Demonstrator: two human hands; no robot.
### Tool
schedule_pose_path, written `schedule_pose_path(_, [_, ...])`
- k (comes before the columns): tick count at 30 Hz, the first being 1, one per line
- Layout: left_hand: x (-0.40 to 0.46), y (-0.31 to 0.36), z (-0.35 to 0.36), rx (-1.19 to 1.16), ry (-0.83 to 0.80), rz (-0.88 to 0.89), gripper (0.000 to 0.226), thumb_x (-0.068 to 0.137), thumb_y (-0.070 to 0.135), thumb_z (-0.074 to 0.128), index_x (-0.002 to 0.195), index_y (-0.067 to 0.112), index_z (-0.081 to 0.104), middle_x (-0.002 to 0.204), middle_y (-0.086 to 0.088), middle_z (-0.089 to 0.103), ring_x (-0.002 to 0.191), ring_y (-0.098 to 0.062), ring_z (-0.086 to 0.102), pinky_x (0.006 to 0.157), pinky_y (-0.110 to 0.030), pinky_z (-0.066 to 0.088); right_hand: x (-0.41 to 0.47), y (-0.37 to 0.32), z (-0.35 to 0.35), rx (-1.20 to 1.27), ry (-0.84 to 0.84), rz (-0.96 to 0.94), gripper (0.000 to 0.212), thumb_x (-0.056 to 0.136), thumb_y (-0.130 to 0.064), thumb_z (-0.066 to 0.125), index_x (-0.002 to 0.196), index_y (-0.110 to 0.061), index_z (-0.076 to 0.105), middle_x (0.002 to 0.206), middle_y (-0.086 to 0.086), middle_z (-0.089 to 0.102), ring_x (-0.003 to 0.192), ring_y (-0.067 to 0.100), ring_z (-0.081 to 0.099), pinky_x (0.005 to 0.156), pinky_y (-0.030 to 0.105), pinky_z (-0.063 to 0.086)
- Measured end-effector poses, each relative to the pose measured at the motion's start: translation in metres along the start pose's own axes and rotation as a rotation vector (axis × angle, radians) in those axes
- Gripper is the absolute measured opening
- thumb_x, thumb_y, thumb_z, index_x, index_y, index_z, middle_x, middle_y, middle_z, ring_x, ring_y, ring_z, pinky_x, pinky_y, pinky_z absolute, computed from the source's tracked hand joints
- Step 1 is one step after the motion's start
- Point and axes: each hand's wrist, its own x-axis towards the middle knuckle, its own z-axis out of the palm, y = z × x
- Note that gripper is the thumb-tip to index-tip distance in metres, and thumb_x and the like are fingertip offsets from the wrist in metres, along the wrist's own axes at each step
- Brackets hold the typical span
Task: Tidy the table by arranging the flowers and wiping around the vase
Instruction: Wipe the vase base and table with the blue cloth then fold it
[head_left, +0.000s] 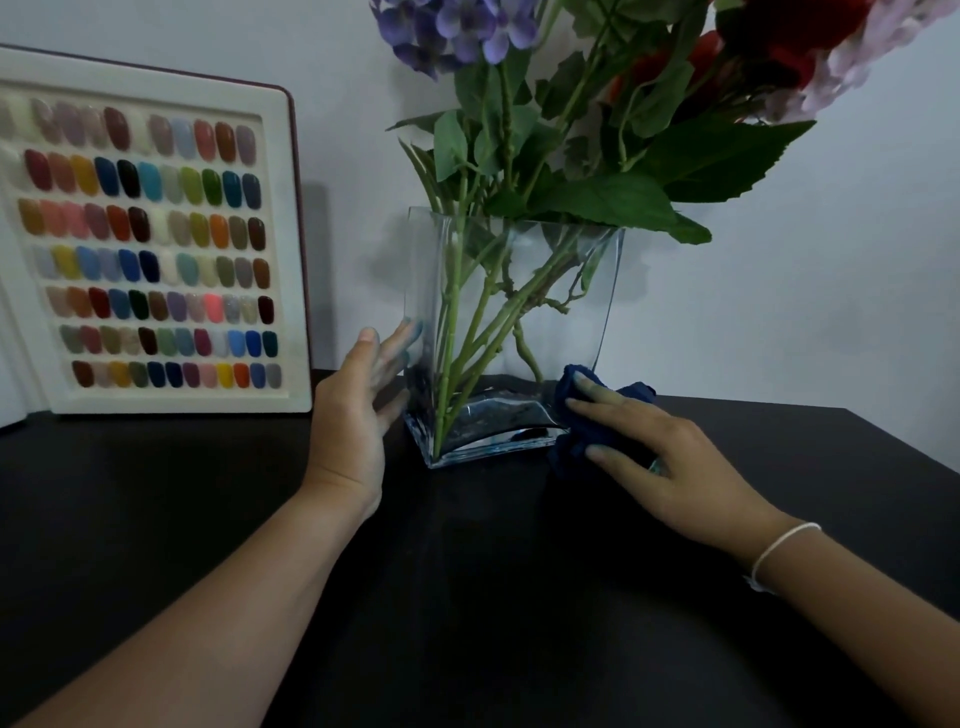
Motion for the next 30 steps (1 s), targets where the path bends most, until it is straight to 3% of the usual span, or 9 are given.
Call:
schedule_pose_path(4, [0.0, 0.001, 0.0, 0.0, 0.007, 0.002, 0.041, 0.094, 0.041, 0.029, 0.091, 0.038, 0.069, 0.113, 0.02, 0.06, 0.118, -0.002, 0.047, 0.098, -0.032, 0.036, 0.005, 0.001, 0.01, -0.026, 0.178, -0.02, 0.037, 0.08, -0.006, 0.064, 0.115, -0.017, 0.06, 0.13, -0.01, 0.048, 0.115, -0.003, 0.043, 0.099, 0.004, 0.027])
schedule_pose_path(11, [0.001, -0.001, -0.001, -0.015, 0.011, -0.005, 0.038, 0.094, 0.04, 0.03, 0.096, 0.035, 0.068, 0.123, 0.011, 0.059, 0.12, -0.003, 0.047, 0.103, -0.036, 0.034, 0.021, 0.0, 0.01, -0.133, 0.409, -0.013, 0.035, 0.079, 0.001, 0.062, 0.112, -0.01, 0.059, 0.109, 0.009, 0.049, 0.097, 0.004, 0.041, 0.087, -0.003, 0.028])
schedule_pose_path(17, [0.001, -0.001, 0.0, -0.017, 0.005, -0.004, 0.04, 0.094, 0.041, 0.03, 0.098, 0.033, 0.069, 0.114, 0.018, 0.064, 0.114, 0.001, 0.052, 0.103, -0.033, 0.036, 0.068, -0.014, -0.027, -0.136, 0.719, -0.073, 0.032, 0.08, -0.002, 0.061, 0.112, -0.003, 0.056, 0.11, 0.009, 0.05, 0.101, 0.001, 0.037, 0.089, -0.003, 0.024])
schedule_pose_path(21, [0.002, -0.002, -0.001, -0.024, 0.012, -0.006, 0.04, 0.094, 0.04, 0.031, 0.091, 0.036, 0.07, 0.11, 0.021, 0.063, 0.113, 0.002, 0.051, 0.102, -0.033, 0.037, 0.061, -0.008, -0.015, -0.15, 0.671, -0.061, 0.036, 0.081, -0.003, 0.061, 0.116, -0.001, 0.055, 0.105, 0.001, 0.048, 0.096, -0.008, 0.036, 0.087, -0.006, 0.024])
schedule_pose_path(26, [0.001, -0.003, -0.001, -0.021, 0.004, 0.008, 0.038, 0.094, 0.04, 0.031, 0.092, 0.038, 0.069, 0.118, 0.017, 0.06, 0.118, 0.0, 0.047, 0.102, -0.035, 0.036, 0.028, 0.009, 0.011, -0.175, 0.505, 0.016, 0.033, 0.078, 0.002, 0.064, 0.111, 0.001, 0.06, 0.097, 0.014, 0.061, 0.087, 0.011, 0.051, 0.083, -0.006, 0.028])
schedule_pose_path(30, [0.002, -0.002, -0.001, -0.017, -0.002, 0.003, 0.038, 0.094, 0.041, 0.031, 0.095, 0.037, 0.068, 0.12, 0.018, 0.058, 0.122, -0.003, 0.045, 0.104, -0.036, 0.035, 0.028, 0.007, 0.004, -0.199, 0.474, 0.02, 0.028, 0.079, 0.003, 0.063, 0.107, 0.002, 0.062, 0.098, 0.018, 0.063, 0.087, 0.014, 0.052, 0.083, -0.005, 0.029])
